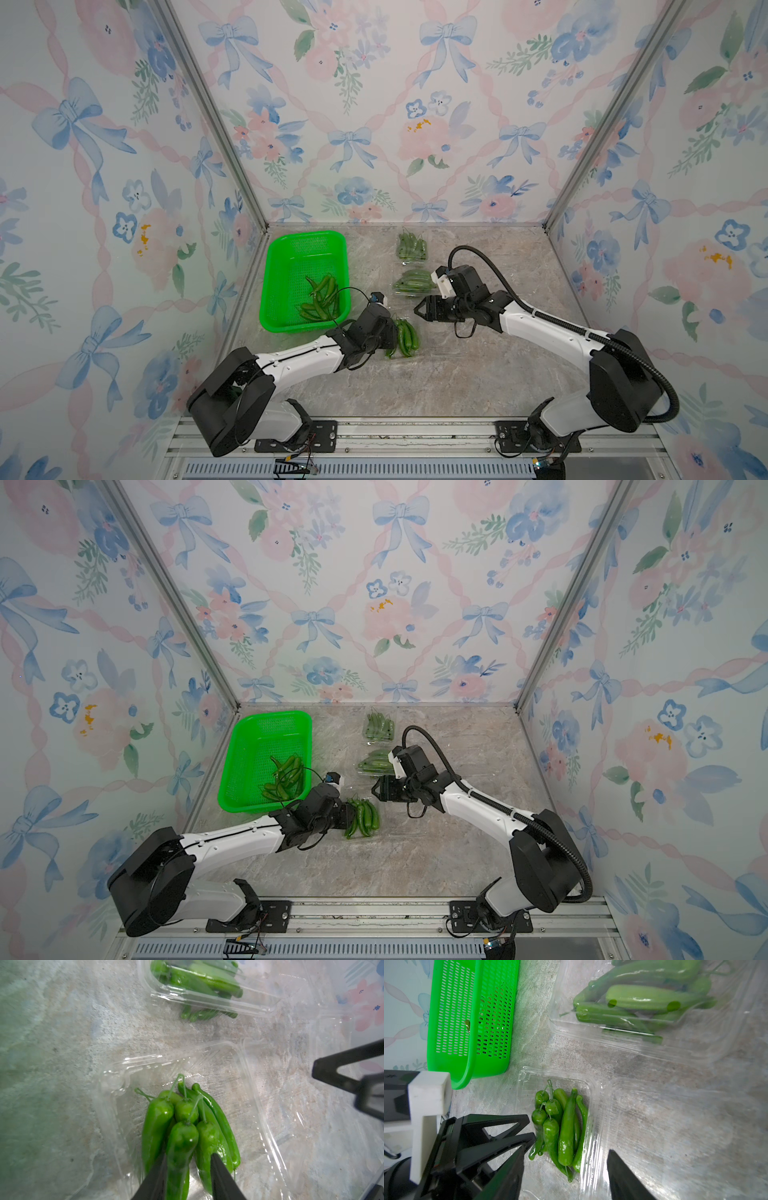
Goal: Take small green peppers out of containers
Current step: Pick up the green pepper from the packing box.
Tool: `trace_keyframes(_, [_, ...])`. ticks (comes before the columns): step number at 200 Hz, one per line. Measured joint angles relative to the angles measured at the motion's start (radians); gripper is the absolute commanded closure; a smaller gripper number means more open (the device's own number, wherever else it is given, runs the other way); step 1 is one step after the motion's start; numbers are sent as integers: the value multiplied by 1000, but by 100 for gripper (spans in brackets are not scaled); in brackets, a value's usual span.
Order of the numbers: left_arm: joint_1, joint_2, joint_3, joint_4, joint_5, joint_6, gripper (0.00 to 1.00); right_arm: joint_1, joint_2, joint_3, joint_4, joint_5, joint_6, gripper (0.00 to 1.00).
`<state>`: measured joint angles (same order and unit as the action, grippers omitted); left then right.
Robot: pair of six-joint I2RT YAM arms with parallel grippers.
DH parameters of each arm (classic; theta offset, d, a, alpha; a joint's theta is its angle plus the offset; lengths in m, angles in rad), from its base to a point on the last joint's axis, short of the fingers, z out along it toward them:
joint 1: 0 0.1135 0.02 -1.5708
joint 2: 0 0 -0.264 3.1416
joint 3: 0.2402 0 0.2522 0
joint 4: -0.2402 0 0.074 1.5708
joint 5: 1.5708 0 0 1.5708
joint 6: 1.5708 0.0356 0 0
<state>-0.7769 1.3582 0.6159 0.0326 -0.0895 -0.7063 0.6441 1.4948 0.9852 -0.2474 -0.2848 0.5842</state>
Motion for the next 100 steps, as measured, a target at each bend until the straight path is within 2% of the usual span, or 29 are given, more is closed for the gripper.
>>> trace_keyframes(100, [0, 101, 81, -21, -46, 33, 67, -13, -13, -13, 7, 0, 0, 37])
